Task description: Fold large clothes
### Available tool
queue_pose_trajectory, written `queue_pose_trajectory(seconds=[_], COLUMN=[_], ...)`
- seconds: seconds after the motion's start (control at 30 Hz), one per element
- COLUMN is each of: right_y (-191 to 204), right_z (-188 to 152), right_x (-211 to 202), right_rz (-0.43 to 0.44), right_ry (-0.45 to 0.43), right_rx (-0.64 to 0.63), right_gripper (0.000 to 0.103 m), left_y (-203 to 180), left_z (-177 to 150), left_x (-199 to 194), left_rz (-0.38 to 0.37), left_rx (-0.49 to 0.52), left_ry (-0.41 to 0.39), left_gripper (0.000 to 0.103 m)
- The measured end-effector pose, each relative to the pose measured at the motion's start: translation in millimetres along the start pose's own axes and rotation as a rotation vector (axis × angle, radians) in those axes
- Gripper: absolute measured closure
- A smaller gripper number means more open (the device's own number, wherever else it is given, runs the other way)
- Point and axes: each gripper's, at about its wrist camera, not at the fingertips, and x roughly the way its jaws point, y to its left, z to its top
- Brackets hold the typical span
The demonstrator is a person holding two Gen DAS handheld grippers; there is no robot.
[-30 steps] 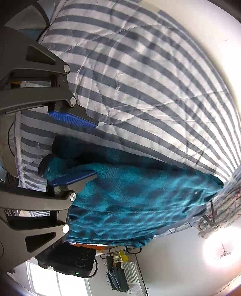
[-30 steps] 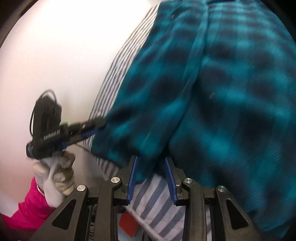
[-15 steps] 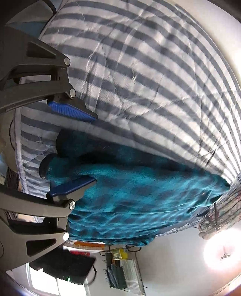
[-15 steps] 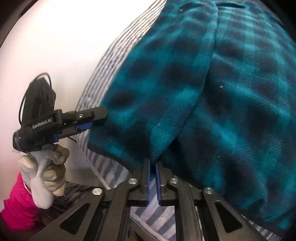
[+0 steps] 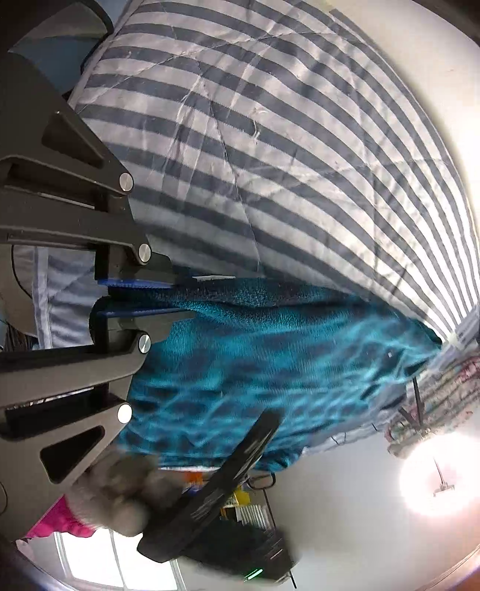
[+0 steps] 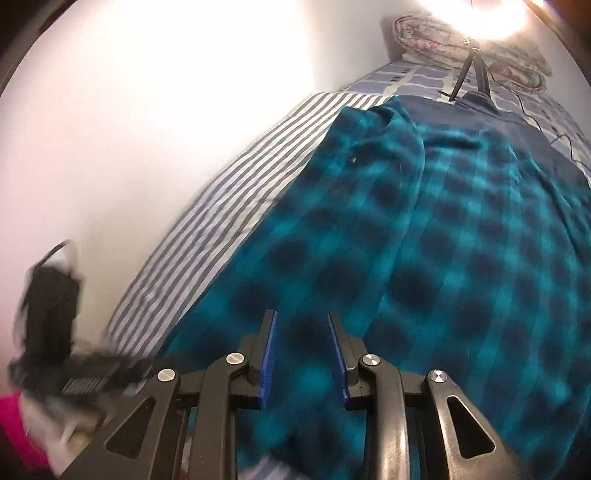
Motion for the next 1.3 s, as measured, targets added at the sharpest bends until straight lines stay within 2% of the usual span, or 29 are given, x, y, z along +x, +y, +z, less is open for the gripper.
queue_pose_trajectory(seconds=[0.1,0.27,0.37,0.43,0.47,0.53,0.57,0.63,1.03,1.07,1.2,1.23,1.3], right_y=[-2.8,-9.6,-6.3,-6.1,-6.4,-3.1,-1.3,2.7,32.8,35.2,40.4,39.5,34.1], right_z=[15.5,15.8,20.6,30.2,36.6,51.7,57.6,70.9,112.2,112.8,107.0,106.0,106.3], right_x=[28.6,78.1,80.2,75.6,74.3,66.3,65.0,67.8,127.6,136.8,155.4,154.9,149.5], right_rz=[-0.022,-0.038,-0.03,0.005,0.021,0.024,0.027,0.026,-0.181,-0.21,-0.319,-0.335,-0.338], right_ry=[0.015,0.121,0.137,0.156,0.147,0.118,0.112,0.109,0.203,0.233,0.275,0.268,0.255], right_rx=[-0.013,0.035,0.017,0.023,0.023,0.016,0.015,0.006,-0.108,-0.13,-0.228,-0.248,-0.252], right_gripper=[0.076,0.076,0.073,0.07,0.068,0.041,0.036,0.036,0.038,0.039,0.071,0.082,0.094], left_y=[-6.5,-21.4,-30.1,-36.3,-40.8,-47.3,-51.5,-59.0,-89.1,-92.4,-105.9,-109.4,-118.6], left_z=[-0.2,2.3,3.0,1.8,1.6,0.5,0.2,-3.6,-7.1,-6.6,-7.4,-6.5,-7.7], left_x=[-6.1,-6.9,-4.6,-4.2,-3.7,-1.9,-0.5,2.3,26.3,28.1,32.8,34.4,38.0], left_rz=[-0.024,-0.027,-0.023,-0.025,-0.025,-0.02,-0.018,-0.014,0.031,0.037,0.053,0.058,0.07], left_rx=[0.011,0.039,0.059,0.072,0.082,0.1,0.109,0.122,0.193,0.198,0.221,0.231,0.255], left_ry=[-0.011,-0.026,-0.029,-0.032,-0.035,-0.039,-0.04,-0.041,-0.038,-0.04,-0.05,-0.052,-0.056], left_gripper=[0.097,0.098,0.098,0.098,0.098,0.098,0.098,0.098,0.098,0.098,0.098,0.098,0.098])
